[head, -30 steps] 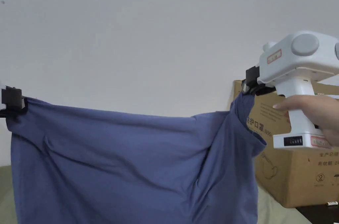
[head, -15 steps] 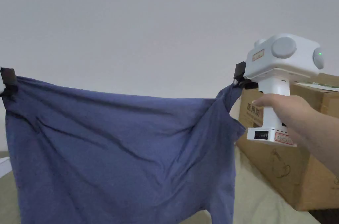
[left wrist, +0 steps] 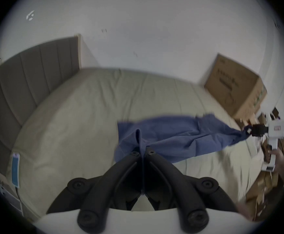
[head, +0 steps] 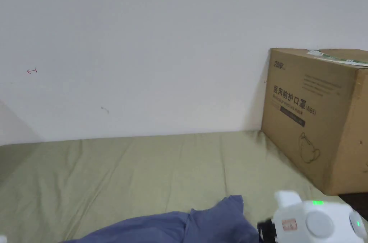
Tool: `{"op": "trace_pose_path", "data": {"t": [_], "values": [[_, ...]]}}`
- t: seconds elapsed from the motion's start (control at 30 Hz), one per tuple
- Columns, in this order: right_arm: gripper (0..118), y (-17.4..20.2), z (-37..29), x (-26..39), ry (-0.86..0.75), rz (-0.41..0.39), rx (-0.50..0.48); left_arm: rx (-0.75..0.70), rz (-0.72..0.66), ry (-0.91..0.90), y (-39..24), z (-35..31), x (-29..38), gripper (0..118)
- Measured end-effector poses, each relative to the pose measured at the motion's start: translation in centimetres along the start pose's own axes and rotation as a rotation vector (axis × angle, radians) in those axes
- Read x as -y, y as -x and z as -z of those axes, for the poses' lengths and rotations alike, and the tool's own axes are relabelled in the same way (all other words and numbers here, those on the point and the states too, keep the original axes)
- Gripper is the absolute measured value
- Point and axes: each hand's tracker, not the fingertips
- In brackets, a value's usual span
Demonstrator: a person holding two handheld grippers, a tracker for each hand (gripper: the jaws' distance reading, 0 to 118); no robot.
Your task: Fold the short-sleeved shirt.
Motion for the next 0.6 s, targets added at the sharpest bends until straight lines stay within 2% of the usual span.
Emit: {"op": "trace_pose_path", "data": {"t": [0.07, 0.17, 0.27, 0.37, 0.43, 0.6], "values": [[4, -0.9, -0.4, 3.9, 0.022, -0.016, 0.010, 0.006, -0.002, 0.057, 0.3, -0.7, 3.3, 0], [4, -1.9, -3.4, 7.6, 0.008, 0.002, -0.029, 0.015, -0.040, 0.054, 1.2, -3.4, 5.9, 0], [4, -2.5, -7.1, 9.2, -0.025, -0.018, -0.043, 0.000, -0.081, 0.007, 2.5, -6.6, 6.4, 0], [4, -3.0, -10.9, 10.7, -0.030, -0.071, -0.042, 0.002, -0.087, -0.003, 3.3, -9.4, 6.1, 0], [4, -3.1, -12.6, 11.7, -0.001, -0.090, -0.042, 0.008, -0.059, 0.063, 3.6, -10.1, 6.2, 0], [4, -4.2, -11.3, 14.8, 0.184, -0.022, -0.037, 0.015, -0.028, 0.195, 3.6, -9.2, 9.1, 1]]}}
